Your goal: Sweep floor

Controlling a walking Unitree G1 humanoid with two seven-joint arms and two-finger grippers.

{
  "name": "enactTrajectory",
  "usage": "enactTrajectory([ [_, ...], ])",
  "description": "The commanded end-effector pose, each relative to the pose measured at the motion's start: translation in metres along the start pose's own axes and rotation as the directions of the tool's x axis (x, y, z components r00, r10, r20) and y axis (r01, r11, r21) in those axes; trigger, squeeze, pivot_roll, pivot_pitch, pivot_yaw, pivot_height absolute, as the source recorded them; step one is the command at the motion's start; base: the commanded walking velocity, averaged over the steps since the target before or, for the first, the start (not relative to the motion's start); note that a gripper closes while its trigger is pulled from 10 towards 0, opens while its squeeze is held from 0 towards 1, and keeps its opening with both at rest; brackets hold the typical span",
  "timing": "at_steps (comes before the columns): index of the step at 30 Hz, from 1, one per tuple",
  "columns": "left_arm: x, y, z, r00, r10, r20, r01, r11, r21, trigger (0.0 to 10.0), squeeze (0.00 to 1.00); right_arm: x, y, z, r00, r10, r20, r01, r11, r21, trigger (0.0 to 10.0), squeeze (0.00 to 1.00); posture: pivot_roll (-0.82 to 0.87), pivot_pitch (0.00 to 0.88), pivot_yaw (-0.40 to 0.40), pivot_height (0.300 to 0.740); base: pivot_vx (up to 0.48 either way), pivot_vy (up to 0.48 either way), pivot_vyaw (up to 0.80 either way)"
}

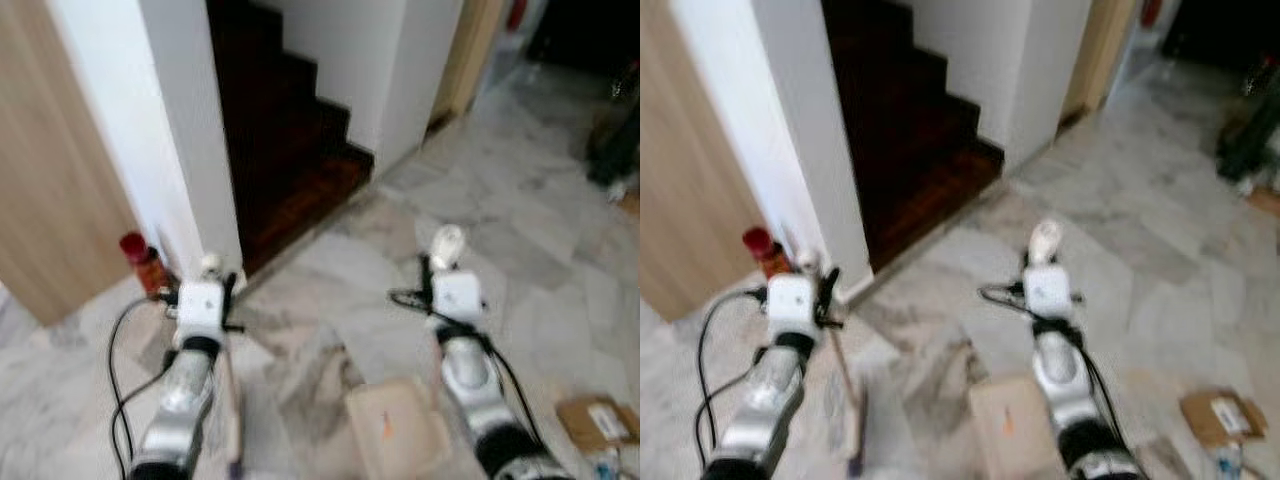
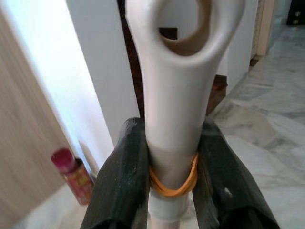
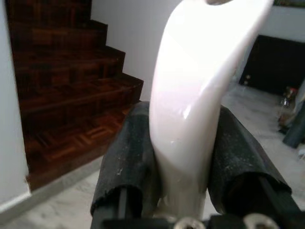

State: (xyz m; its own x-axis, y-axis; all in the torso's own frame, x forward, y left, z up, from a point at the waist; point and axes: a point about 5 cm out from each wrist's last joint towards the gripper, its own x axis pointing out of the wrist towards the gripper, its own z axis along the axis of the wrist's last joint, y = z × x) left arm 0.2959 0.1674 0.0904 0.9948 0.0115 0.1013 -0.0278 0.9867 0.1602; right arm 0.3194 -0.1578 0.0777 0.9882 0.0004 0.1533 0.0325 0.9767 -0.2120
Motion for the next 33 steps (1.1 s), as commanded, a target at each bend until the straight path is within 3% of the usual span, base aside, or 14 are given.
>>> enactTrajectory([
  [1,0.0039,-0.0048,0.0105,0.999,-0.009,0.050,0.009,1.000,-0.004,10.0,0.00,0.0027,-0.0095,0.0035,1.000,-0.021,0.021,0.022,1.000,-0.014,10.0,0.00,0.13,0.000,0.002,0.740,0.442,0.000,0.00],
  [33,0.0043,-0.0056,0.0104,0.999,-0.012,0.049,0.013,1.000,-0.008,10.0,0.00,0.0024,-0.0091,0.0018,1.000,-0.018,0.008,0.018,1.000,-0.006,10.0,0.00,0.13,0.000,-0.001,0.740,0.444,0.000,0.00],
])
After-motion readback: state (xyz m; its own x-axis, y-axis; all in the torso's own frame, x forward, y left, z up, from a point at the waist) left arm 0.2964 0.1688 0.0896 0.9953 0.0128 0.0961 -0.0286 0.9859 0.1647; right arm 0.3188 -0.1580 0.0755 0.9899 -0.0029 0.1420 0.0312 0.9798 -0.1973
